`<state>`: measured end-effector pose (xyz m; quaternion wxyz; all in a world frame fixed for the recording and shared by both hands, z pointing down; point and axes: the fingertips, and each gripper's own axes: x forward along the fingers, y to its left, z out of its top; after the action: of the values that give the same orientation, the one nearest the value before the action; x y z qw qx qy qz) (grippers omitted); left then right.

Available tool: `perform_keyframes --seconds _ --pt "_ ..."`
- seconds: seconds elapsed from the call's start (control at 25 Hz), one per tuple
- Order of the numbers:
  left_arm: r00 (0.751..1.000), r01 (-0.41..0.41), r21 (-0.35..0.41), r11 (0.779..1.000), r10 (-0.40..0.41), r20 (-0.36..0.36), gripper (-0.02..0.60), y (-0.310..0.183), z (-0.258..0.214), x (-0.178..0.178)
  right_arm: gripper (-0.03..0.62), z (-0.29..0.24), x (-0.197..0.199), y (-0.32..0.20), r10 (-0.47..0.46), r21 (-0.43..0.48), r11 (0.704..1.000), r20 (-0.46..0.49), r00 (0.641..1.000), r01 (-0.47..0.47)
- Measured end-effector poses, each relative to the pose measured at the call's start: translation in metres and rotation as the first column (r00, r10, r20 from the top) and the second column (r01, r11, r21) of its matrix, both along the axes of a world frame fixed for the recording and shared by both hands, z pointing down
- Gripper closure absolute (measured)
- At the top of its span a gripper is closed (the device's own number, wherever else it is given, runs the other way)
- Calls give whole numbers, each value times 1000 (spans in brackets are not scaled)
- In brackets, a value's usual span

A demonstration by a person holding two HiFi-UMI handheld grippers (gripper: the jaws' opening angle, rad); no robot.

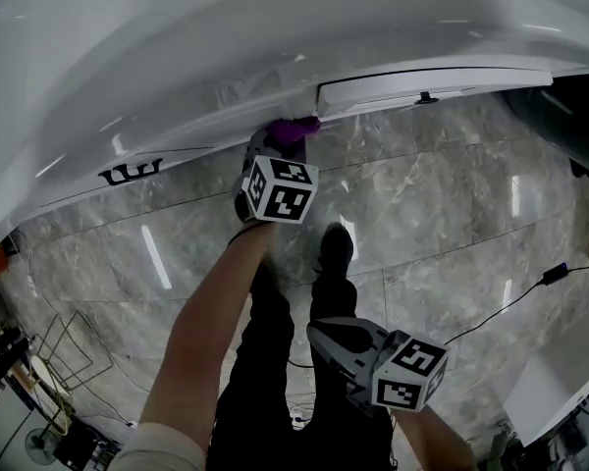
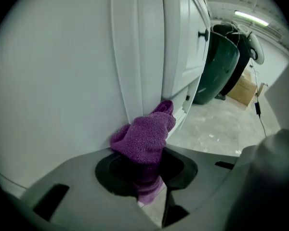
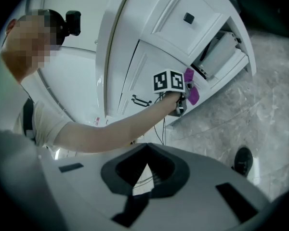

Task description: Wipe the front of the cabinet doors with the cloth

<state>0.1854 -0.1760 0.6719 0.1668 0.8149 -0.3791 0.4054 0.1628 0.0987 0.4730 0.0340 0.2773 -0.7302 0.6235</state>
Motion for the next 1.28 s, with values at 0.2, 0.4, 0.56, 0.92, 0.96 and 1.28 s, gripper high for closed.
perform_keyframes --seconds 0.2,0.4,0.56,0.92,0.96,1.28 --pt "990 -56 -43 997 61 128 466 2 73 -2 585 16 6 0 29 -1 1000 5 1000 -29" --pt "979 -64 -88 994 80 187 466 1 119 -2 585 26 18 -2 67 1 998 -4 998 -67" --pt "972 -69 -64 996 81 220 467 5 139 -3 585 37 29 2 84 -10 996 -24 996 -84" --pt "983 -177 -77 981 181 45 466 46 32 -6 585 -15 48 -4 122 9 993 -66 990 -121" --pt "981 -196 -78 977 196 -14 466 56 3 -8 585 -28 48 -6 110 21 994 -73 991 -109" --pt "964 -209 -74 975 193 -183 466 113 -229 -104 585 -141 15 -11 -285 272 833 -534 796 482"
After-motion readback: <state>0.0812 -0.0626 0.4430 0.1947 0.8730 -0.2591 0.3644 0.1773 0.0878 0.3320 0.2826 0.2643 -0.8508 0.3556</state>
